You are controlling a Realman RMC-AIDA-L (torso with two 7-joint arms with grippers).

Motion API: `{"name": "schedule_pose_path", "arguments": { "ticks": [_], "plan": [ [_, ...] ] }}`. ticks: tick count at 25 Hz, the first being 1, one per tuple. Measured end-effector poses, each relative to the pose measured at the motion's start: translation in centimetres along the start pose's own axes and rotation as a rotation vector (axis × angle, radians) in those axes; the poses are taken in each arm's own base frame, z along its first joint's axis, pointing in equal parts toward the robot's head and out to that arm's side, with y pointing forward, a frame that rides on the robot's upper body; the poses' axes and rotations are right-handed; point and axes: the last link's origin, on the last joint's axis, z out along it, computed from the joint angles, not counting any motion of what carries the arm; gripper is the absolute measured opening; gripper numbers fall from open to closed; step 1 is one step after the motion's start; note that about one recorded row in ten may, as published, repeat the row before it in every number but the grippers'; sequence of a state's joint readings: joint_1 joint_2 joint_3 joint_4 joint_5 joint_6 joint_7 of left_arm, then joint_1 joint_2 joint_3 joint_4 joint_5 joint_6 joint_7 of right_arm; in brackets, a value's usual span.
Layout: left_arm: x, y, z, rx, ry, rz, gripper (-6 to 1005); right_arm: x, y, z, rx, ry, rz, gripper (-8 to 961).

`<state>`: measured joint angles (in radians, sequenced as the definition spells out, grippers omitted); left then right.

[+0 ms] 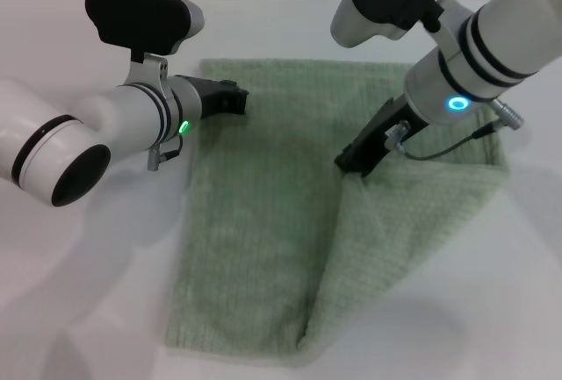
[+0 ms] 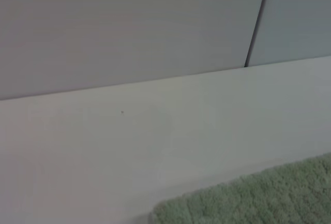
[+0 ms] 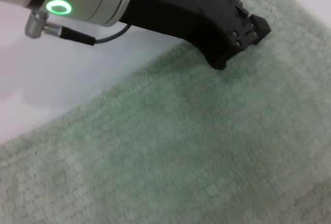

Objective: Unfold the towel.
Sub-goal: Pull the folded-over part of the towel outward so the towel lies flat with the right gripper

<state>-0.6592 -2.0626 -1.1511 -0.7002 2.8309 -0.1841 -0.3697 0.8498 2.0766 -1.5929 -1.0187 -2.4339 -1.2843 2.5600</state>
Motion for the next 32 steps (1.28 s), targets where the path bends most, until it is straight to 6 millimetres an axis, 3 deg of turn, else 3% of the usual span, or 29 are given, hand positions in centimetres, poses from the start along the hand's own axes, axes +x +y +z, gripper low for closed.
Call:
{"name": "schedule_pose_path", "arguments": {
  "ticks": [24,32],
  "plan": [
    [0.4,-0.3,0.0,0.01,-0.001,-0.004,-3,-0.5,3.5,-4.9,-0.024,0.139,-0.113,54],
    [0.4,-0.3,0.0,0.01,-0.001,-0.005,-3,0.1,4.2,-5.6,-0.043,0.187,-0.109,55]
  ]
}}
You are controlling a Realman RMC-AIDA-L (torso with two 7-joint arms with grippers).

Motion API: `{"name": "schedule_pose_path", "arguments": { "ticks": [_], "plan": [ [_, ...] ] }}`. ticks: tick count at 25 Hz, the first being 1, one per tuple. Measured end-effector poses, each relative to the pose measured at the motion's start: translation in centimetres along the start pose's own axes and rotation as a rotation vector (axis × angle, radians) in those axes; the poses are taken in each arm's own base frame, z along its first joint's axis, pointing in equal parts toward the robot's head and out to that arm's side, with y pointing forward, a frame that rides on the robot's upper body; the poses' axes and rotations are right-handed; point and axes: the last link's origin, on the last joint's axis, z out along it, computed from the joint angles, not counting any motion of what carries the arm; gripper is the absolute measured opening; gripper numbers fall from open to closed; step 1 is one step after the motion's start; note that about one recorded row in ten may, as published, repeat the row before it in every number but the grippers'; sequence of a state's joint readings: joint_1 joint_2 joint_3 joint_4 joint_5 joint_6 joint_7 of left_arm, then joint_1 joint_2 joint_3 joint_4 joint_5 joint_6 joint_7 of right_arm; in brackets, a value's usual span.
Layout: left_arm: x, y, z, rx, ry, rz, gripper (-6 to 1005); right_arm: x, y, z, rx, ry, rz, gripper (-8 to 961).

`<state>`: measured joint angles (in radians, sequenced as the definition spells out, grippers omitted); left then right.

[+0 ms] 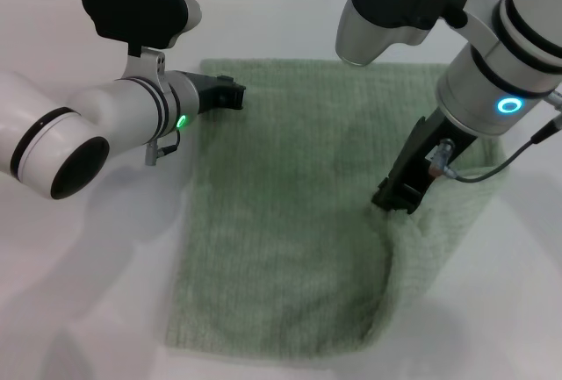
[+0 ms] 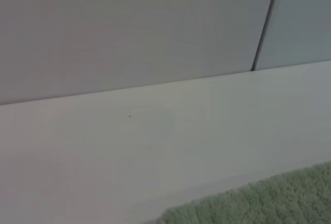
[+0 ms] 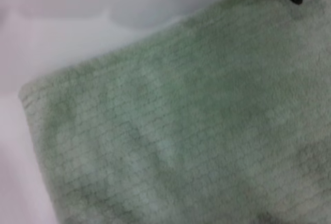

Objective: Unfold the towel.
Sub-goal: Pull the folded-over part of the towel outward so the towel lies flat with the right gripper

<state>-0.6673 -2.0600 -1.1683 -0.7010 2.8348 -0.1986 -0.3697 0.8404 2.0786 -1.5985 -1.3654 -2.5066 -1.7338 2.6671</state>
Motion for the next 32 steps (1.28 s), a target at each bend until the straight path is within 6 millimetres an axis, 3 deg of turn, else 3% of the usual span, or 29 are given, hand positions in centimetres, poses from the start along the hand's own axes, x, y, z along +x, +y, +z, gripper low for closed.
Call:
{"name": "schedule_pose_path", "arguments": {
  "ticks": [14,32],
  "plan": [
    [0.6,-0.4,-0.1,0.01,0.009,0.006,-3,1.3,1.0,-1.1,-0.006,0.062,0.01,56],
    [0.3,0.0,-0.1,0.003,-0.003,0.015,-3,2.3,0.9,-1.0,-0.003,0.115,0.029,58]
  ]
}}
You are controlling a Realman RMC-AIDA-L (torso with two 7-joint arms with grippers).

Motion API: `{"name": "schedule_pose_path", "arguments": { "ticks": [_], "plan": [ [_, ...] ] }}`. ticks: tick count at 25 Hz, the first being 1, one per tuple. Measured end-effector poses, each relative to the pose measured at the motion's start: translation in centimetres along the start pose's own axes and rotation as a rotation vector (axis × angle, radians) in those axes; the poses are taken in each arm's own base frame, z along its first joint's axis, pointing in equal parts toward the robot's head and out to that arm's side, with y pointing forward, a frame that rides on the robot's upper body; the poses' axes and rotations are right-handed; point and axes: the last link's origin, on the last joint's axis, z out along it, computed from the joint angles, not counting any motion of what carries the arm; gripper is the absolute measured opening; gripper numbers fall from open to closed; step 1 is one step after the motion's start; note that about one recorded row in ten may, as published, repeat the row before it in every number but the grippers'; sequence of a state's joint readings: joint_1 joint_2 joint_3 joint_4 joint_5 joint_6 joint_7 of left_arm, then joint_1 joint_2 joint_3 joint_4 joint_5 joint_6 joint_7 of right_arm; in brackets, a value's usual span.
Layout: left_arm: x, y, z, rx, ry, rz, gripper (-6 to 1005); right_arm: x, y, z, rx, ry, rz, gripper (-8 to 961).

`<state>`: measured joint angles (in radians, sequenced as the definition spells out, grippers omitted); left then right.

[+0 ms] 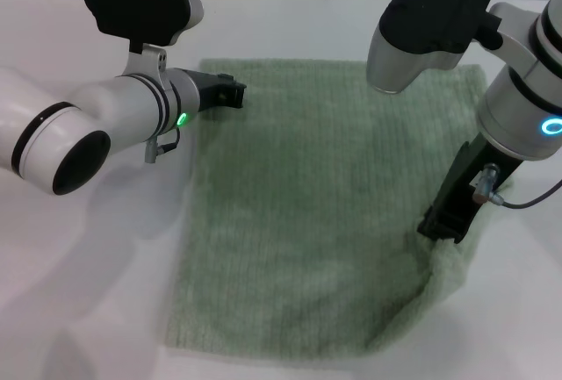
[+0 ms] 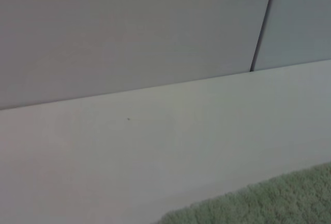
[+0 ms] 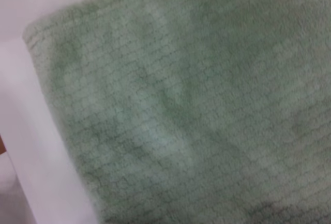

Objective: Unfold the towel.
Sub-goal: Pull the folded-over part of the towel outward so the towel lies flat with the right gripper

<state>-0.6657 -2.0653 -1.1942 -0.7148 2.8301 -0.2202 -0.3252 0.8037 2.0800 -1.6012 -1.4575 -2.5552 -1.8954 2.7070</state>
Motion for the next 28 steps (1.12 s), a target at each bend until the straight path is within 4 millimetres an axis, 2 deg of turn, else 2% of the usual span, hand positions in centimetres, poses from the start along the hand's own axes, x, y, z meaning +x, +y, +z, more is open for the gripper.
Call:
{"name": "schedule_pose_path", "arguments": {
  "ticks": [28],
  "plan": [
    [-0.5,0.1,0.07,0.003,-0.023,0.002,-3,0.42,0.37,0.71,0.033,0.094,0.0,60]
  ]
}}
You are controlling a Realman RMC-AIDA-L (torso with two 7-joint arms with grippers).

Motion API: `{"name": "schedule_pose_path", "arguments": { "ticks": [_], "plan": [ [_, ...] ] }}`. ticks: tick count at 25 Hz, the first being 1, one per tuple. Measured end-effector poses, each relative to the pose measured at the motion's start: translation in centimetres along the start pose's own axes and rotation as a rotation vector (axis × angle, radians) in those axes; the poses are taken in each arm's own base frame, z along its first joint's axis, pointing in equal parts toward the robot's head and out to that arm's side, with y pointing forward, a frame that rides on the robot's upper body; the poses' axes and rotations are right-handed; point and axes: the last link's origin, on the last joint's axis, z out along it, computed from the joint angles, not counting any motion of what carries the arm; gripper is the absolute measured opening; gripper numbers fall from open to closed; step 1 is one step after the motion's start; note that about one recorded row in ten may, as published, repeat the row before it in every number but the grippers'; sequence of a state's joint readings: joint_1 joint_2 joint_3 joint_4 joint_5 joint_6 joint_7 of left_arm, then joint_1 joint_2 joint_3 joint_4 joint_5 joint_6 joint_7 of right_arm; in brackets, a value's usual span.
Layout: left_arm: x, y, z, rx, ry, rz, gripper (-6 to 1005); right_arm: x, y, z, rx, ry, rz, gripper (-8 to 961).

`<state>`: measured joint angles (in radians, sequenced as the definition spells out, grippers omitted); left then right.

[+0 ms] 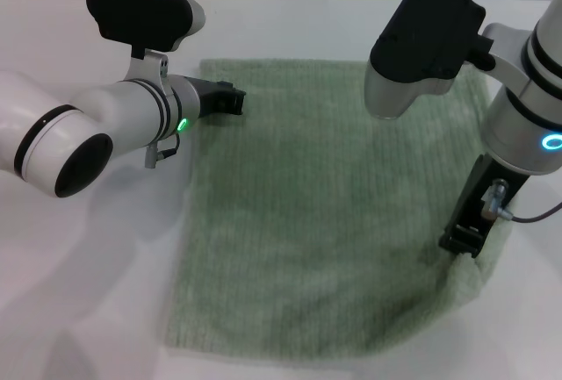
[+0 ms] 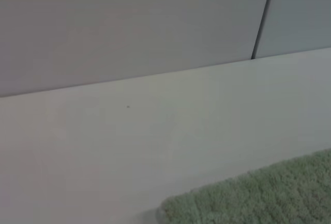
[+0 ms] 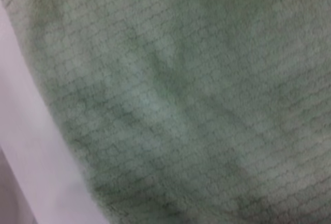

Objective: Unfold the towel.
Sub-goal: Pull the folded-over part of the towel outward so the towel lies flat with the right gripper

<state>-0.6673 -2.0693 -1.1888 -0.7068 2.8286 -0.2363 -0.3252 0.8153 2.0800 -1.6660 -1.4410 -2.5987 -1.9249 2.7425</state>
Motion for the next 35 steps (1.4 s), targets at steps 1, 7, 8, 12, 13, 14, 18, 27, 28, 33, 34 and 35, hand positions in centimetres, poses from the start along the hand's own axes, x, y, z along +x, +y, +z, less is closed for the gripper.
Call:
{"name": "schedule_pose_path", "arguments": {
  "ticks": [1,7,8,12,13,14,18,27,28,33,34,35],
  "plan": [
    [0.0,0.0,0.0,0.0,0.0,0.0,-3,0.0,0.1,0.0,-0.001,0.005,0.0,60],
    [0.1,0.0,0.0,0.0,0.002,0.0,-3,0.3,0.4,0.2,-0.003,0.034,0.006,61],
    [0.1,0.0,0.0,-0.001,0.002,0.001,-3,0.3,0.4,0.3,-0.005,0.04,0.007,61],
    [0.2,0.0,0.0,-0.001,0.005,0.001,-3,0.6,0.6,0.8,-0.011,0.073,0.003,61],
    [0.2,0.0,0.0,-0.001,0.005,0.002,-3,0.6,0.7,0.9,-0.012,0.082,0.002,61],
    [0.2,0.0,0.0,-0.001,0.005,0.002,-3,0.7,0.8,1.1,-0.013,0.094,0.0,61],
    [0.2,0.0,0.0,-0.001,0.006,0.002,-3,0.6,0.9,1.7,-0.012,0.132,-0.01,62],
    [0.2,0.0,0.0,-0.001,0.006,0.002,-3,0.3,1.1,1.5,-0.01,0.128,-0.025,214],
    [0.2,0.0,0.0,-0.001,0.006,0.001,-3,0.2,1.1,1.4,-0.007,0.125,-0.025,236],
    [0.3,-0.1,-0.1,-0.001,0.007,0.0,-2,-0.5,0.1,1.1,0.039,0.06,0.0,386],
    [0.3,-0.1,-0.1,-0.001,0.008,-0.001,-2,-0.6,-0.5,1.0,0.071,0.031,0.025,416],
    [0.3,-0.1,-0.1,-0.001,0.008,-0.001,-2,-0.8,-1.2,1.0,0.109,0.004,0.055,416]
  ]
}}
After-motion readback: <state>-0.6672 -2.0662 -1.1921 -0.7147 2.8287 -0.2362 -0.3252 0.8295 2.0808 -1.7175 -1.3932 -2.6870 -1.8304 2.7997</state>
